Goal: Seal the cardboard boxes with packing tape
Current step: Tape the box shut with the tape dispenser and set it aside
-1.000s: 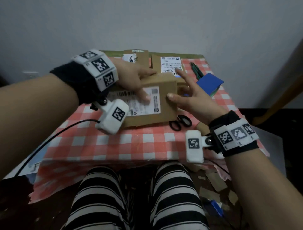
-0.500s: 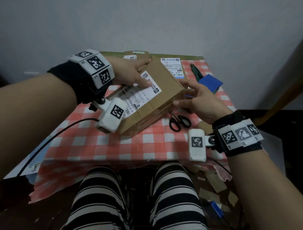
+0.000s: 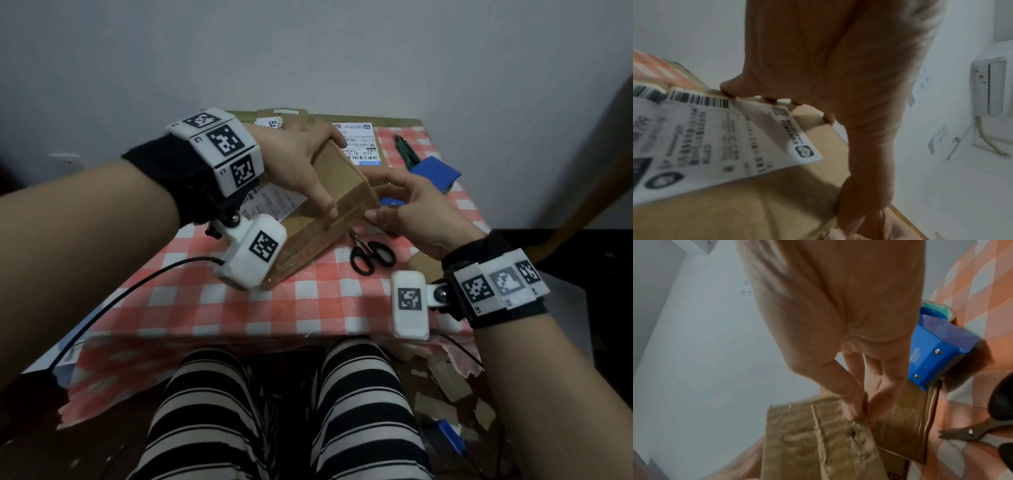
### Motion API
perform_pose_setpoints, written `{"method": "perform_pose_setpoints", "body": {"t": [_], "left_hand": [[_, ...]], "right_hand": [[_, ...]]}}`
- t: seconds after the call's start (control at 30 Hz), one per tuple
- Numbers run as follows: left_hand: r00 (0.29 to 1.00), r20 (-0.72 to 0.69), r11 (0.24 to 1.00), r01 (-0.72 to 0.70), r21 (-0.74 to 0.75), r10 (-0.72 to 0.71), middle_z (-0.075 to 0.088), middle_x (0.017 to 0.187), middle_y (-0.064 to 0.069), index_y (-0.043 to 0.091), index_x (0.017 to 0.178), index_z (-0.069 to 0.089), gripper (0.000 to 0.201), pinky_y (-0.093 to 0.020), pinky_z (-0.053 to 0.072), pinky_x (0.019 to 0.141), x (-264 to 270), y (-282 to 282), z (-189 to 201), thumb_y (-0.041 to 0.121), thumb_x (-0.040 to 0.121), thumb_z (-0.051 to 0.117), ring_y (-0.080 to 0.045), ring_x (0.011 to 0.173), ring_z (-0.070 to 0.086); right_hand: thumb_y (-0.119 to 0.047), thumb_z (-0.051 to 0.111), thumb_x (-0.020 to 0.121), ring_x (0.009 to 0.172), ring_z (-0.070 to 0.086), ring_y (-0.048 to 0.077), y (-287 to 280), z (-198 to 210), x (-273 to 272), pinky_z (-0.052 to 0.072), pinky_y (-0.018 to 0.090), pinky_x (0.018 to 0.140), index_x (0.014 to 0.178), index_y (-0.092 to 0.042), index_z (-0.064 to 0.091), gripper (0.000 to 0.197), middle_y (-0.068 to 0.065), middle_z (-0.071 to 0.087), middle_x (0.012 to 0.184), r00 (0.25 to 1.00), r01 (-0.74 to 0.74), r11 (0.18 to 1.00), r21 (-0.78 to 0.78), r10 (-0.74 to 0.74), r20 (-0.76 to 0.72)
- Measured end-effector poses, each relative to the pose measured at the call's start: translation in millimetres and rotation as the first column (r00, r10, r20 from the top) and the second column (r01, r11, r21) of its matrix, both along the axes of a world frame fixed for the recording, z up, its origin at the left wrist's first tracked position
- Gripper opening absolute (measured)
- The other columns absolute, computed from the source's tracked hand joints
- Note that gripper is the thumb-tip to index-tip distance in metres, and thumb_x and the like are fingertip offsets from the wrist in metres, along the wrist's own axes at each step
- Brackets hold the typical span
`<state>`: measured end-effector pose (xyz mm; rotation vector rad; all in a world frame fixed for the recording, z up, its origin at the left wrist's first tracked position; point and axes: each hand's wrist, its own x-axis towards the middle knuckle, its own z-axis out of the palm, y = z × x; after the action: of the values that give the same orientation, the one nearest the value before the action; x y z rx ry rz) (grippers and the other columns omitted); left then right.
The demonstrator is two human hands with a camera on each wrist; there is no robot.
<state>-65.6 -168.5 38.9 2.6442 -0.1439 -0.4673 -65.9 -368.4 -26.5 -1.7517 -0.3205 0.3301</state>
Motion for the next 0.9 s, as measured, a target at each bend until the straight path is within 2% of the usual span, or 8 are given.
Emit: {"method": "perform_pose_setpoints", "body": {"t": [0.2,0.33,0.43,0.5,0.6,0.7,0.8,0.9], "left_hand": [[0.999,-0.041,0.999,0.005,-0.033,-0.006,0.050,0.129,-0.002,0.038,0.145,0.023,0.113,-0.046,0.047,0.100,-0.1,1.7,0.7,0.020,0.055,0.089,-0.025,0.116,0.053],[0.991,-0.128,0.998,0.034,-0.055,-0.041,0.038,0.146,0.001,0.040,0.152,0.013,0.114,-0.038,0.039,0.108,-0.5,4.2,6.8,0.003,0.068,0.082,-0.020,0.128,0.044],[0.986,-0.163,0.993,0.022,-0.114,-0.040,0.039,0.144,0.003,0.049,0.142,0.033,0.094,-0.038,0.047,0.099,-0.8,6.4,11.7,-0.005,0.075,0.073,-0.020,0.123,0.048],[0.986,-0.161,0.986,0.024,-0.165,-0.051,0.038,0.146,0.002,0.056,0.121,0.051,0.078,-0.045,0.047,0.101,-1.4,5.2,13.0,-0.008,0.079,0.067,-0.021,0.127,0.045],[0.986,-0.138,0.980,0.065,-0.187,-0.091,0.033,0.151,0.002,0.057,0.107,0.056,0.070,-0.050,0.041,0.106,-2.7,1.5,12.4,-0.008,0.082,0.063,-0.021,0.138,0.035],[0.987,-0.112,0.989,0.103,-0.109,-0.116,0.040,0.146,0.000,0.055,0.125,0.048,0.075,-0.044,0.041,0.106,-3.9,-2.6,8.8,0.004,0.078,0.075,-0.020,0.132,0.041],[0.987,-0.031,0.986,0.159,0.043,-0.157,0.049,0.131,0.007,0.046,0.140,0.036,0.091,-0.030,0.042,0.093,-6.7,-8.9,3.9,0.013,0.070,0.084,-0.015,0.114,0.049],[0.984,0.025,0.981,0.175,0.084,-0.178,0.051,0.120,0.011,0.041,0.140,0.034,0.096,-0.025,0.036,0.084,-8.6,-13.4,-3.2,0.018,0.064,0.088,-0.012,0.105,0.048]], "right_hand": [[0.022,0.062,0.079,0.069,0.069,0.013,-2.6,5.7,-2.4,0.052,0.018,0.055,0.127,-0.008,0.060,0.056,0.023,0.067,0.102,0.999,-0.030,0.999,-0.030,0.029,-0.034],[0.015,0.072,0.075,0.089,0.071,0.036,-4.3,5.7,-3.7,0.060,0.039,0.082,0.129,-0.013,0.058,0.063,0.026,0.069,0.102,0.992,-0.088,0.996,-0.024,0.086,-0.091],[0.010,0.075,0.074,0.086,0.071,0.032,-4.1,7.1,-5.4,0.059,0.038,0.084,0.129,-0.012,0.059,0.061,0.019,0.072,0.090,0.988,-0.095,0.995,-0.017,0.093,-0.124],[0.002,0.078,0.071,0.091,0.071,0.037,-3.9,8.2,-6.3,0.059,0.038,0.084,0.128,-0.012,0.060,0.061,0.025,0.071,0.096,0.987,-0.074,0.997,-0.016,0.071,-0.144],[-0.001,0.078,0.071,0.095,0.070,0.039,-3.2,9.5,-8.5,0.060,0.034,0.082,0.126,-0.009,0.061,0.058,0.035,0.065,0.107,0.986,-0.045,0.999,-0.021,0.041,-0.161],[-0.005,0.080,0.067,0.093,0.071,0.039,-3.8,11.0,-10.7,0.060,0.032,0.080,0.124,-0.006,0.061,0.061,0.035,0.066,0.105,0.983,-0.036,0.999,-0.023,0.032,-0.183],[0.000,0.077,0.072,0.082,0.073,0.033,-5.1,10.2,-10.2,0.061,0.030,0.076,0.125,0.000,0.058,0.056,0.026,0.070,0.090,0.977,-0.027,1.000,0.010,0.028,-0.211],[0.003,0.074,0.078,0.073,0.073,0.026,-6.7,8.3,-10.7,0.061,0.029,0.074,0.123,0.002,0.057,0.049,0.017,0.072,0.080,0.977,-0.033,0.999,-0.011,0.030,-0.209]]}}
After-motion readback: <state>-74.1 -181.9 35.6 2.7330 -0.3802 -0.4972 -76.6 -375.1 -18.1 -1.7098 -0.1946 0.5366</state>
